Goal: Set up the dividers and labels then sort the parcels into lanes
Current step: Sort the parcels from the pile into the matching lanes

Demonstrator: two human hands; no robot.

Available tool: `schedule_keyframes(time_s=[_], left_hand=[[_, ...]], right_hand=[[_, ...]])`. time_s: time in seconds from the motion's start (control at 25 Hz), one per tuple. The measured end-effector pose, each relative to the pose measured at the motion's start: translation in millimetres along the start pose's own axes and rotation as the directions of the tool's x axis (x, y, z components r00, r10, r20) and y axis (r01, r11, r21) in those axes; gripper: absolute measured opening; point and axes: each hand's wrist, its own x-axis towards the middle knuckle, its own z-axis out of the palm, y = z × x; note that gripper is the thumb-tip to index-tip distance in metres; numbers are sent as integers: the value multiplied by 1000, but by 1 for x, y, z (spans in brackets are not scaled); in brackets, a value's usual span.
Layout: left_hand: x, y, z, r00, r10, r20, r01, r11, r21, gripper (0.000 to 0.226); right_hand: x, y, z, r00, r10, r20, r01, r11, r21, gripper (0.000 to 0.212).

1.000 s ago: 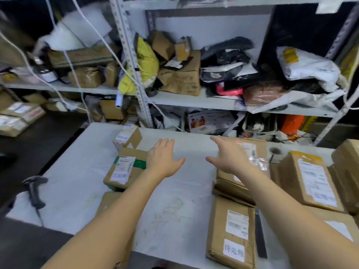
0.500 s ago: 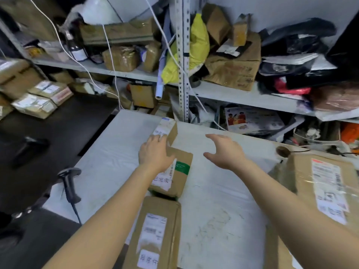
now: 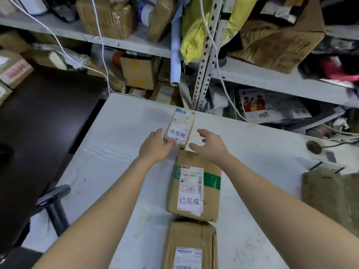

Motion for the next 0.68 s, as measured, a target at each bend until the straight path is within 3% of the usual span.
schedule_keyframes(time_s=[0.16, 0.32, 0.68], left_hand=[[24, -1, 6, 994, -45, 103, 79, 931, -357, 66], [28, 5, 9, 995, 0, 99, 46, 885, -464, 48], [6, 45, 8, 997, 64, 35, -44, 908, -416, 53]], right_hand=[[23, -9, 18, 985, 172, 28, -171, 923, 344, 87], [31, -10, 28, 958, 246, 147, -278, 671, 688, 77], [16, -10, 12, 973, 200, 114, -214, 601, 770, 78]])
